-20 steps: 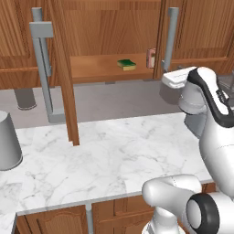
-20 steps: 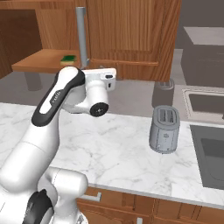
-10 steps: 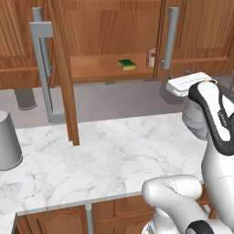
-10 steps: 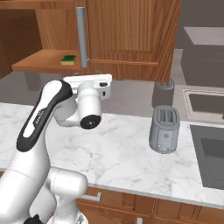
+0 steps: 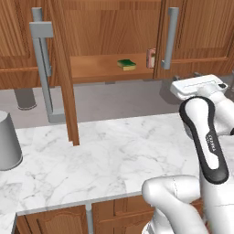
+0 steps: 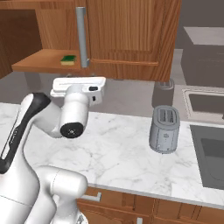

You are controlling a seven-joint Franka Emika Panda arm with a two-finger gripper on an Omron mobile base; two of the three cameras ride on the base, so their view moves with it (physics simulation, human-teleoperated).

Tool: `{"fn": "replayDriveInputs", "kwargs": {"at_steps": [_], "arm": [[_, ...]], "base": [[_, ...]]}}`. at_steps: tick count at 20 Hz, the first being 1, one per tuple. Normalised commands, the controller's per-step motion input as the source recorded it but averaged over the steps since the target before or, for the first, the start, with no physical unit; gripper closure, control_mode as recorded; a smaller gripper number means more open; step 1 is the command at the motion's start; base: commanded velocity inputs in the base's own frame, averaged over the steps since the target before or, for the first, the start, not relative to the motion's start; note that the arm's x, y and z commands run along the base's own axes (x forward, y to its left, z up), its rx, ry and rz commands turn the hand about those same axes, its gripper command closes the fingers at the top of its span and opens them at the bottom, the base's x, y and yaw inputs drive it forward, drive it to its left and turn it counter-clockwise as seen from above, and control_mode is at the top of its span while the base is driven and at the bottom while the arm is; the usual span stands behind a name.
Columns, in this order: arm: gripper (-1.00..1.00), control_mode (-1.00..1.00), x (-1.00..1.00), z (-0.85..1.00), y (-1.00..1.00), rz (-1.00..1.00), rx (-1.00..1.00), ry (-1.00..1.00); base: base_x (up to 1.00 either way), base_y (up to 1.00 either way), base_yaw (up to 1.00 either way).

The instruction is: Pick up the sponge and bar soap from the sink, and place them back in the cabinet, and close the cabinet doors.

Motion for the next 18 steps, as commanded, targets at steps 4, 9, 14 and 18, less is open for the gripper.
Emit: {"fn": "replayDriveInputs", "kwargs": {"at_steps": [4,9,14,18], "arm": [[-1.00,-1.00,-0.50,0.36,0.08,-0.15,0.00,0.16],[-1.00,-1.00,-0.56,0.38,0.01,-0.14,0.00,0.21],[-1.00,-1.00,-0.67,0.30,0.00,-0.13,0.00,0.21],[-1.00,-1.00,-0.79,0.23,0.00,-0.11,0.00,0.19]], "base": [[0.00,0.00,0.00],[0.00,0.00,0.00],[0.00,0.00,0.00],[0.00,0.00,0.00]]}}
